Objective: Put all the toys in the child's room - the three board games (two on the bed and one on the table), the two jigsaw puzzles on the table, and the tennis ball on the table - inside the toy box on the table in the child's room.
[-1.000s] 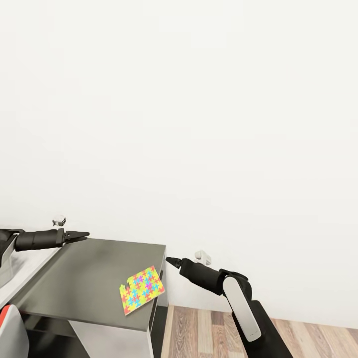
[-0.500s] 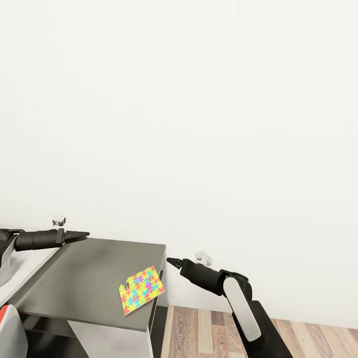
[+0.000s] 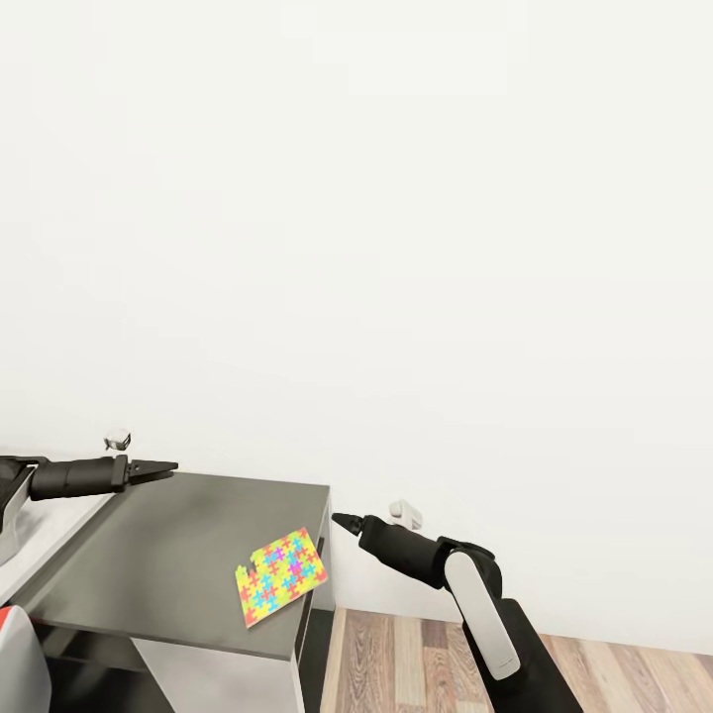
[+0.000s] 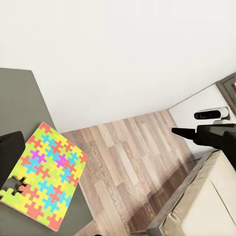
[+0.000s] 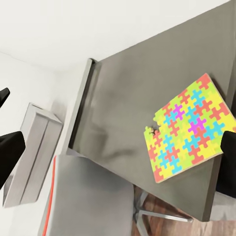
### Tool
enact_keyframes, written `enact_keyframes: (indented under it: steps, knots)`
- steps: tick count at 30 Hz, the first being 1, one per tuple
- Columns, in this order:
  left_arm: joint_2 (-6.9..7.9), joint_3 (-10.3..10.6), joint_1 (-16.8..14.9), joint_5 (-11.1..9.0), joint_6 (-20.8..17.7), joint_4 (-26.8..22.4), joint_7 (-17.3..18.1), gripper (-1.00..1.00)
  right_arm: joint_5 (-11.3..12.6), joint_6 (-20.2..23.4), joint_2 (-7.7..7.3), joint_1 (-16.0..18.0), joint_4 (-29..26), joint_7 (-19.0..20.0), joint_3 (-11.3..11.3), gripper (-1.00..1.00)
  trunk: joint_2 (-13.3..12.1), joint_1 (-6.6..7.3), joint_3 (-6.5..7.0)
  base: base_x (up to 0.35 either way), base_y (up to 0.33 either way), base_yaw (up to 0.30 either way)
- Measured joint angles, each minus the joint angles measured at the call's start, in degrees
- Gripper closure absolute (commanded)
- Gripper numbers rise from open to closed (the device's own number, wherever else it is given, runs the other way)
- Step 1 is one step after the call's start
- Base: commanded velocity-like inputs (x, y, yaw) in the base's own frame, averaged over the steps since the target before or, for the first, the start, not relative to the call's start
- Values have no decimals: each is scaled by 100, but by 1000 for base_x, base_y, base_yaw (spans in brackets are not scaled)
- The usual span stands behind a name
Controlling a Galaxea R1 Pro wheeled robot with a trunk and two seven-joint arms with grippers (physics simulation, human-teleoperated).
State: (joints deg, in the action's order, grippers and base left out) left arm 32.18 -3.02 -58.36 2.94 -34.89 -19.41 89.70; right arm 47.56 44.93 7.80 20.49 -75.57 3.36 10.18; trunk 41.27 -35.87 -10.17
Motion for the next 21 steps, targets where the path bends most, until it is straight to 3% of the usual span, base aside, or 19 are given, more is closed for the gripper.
enact_keyframes:
  steps: [9, 13, 15, 19, 21]
  knots:
    - [-2, -9, 2, 3, -7, 0, 0, -100, 6, -4, -11, 2, 8, 0, -25, -100, 362, -198, -162, 0, 0, 0]
    - [-52, -20, -8, 16, -133, -19, -1, -100, 6, -5, -165, 5, 93, -11, -184, -100, 522, -286, -234, 0, 0, 0]
    - [-172, -17, -31, 24, -361, -127, -2, -100, 11, -2, -244, 61, 269, -17, -299, -100, 603, -330, -270, 0, 0, 0]
    - [-385, 52, -46, 40, -984, -731, -7, -100, 35, 6, -367, 445, 1175, 4, -644, -100, 763, -418, -342, 0, 0, 0]
    - [-438, 161, -48, 39, -1304, -1072, -7, -100, 40, -4, -449, 731, 1982, 51, -863, -100, 843, -462, -378, 0, 0, 0]
